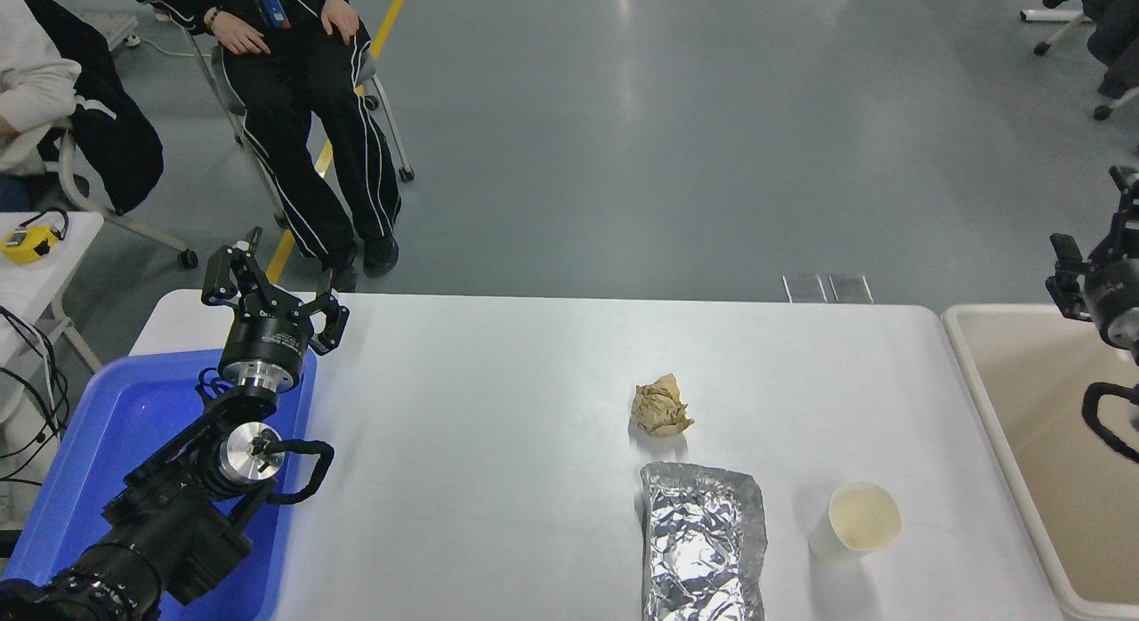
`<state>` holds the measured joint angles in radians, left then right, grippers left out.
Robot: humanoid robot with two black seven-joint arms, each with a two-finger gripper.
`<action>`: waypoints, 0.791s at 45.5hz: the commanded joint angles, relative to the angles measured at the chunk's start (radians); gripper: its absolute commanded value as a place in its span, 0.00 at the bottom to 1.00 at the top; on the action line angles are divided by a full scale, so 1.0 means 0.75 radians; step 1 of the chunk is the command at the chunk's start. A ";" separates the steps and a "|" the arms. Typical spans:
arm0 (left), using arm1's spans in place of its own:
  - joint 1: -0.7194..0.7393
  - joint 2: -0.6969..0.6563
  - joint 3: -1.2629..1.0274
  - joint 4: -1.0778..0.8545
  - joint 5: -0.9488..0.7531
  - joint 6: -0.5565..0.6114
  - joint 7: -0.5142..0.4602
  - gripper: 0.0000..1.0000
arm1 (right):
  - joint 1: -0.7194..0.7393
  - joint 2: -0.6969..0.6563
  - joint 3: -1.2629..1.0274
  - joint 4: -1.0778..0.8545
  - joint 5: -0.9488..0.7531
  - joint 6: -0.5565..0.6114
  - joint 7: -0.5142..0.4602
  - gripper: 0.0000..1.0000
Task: Dispose of the paper cup in the dustbin
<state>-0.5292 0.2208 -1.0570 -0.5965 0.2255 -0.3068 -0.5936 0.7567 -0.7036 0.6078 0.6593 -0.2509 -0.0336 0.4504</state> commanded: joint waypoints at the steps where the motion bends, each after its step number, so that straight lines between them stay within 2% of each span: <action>1: 0.000 0.000 0.000 0.000 0.000 0.000 0.000 1.00 | 0.379 -0.123 -0.717 0.015 -0.070 0.083 -0.005 0.99; 7: 0.000 0.000 -0.002 0.000 0.000 0.000 0.000 1.00 | 0.558 -0.105 -1.164 0.023 -0.295 0.210 -0.005 0.99; 11: 0.000 0.000 0.000 0.000 0.000 0.000 0.000 1.00 | 0.642 -0.105 -1.279 0.039 -0.600 0.319 0.001 0.99; 17: 0.000 0.000 0.000 0.000 0.000 0.000 0.000 1.00 | 0.766 -0.140 -1.330 0.296 -1.288 0.376 0.007 0.99; 21: 0.000 0.000 -0.002 0.000 0.000 0.000 0.000 1.00 | 0.852 -0.115 -1.477 0.409 -1.438 0.378 0.009 0.99; 26: 0.000 0.000 0.000 0.000 0.000 0.000 0.000 1.00 | 0.979 -0.038 -1.724 0.465 -1.453 0.376 0.025 0.99; 36: 0.000 0.000 0.000 0.000 0.000 0.000 0.000 1.00 | 1.026 -0.060 -1.939 0.679 -1.553 0.376 0.079 0.99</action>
<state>-0.5292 0.2209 -1.0571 -0.5966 0.2253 -0.3068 -0.5936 1.4356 -0.7527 -0.6250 1.0047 -1.2223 0.2330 0.4826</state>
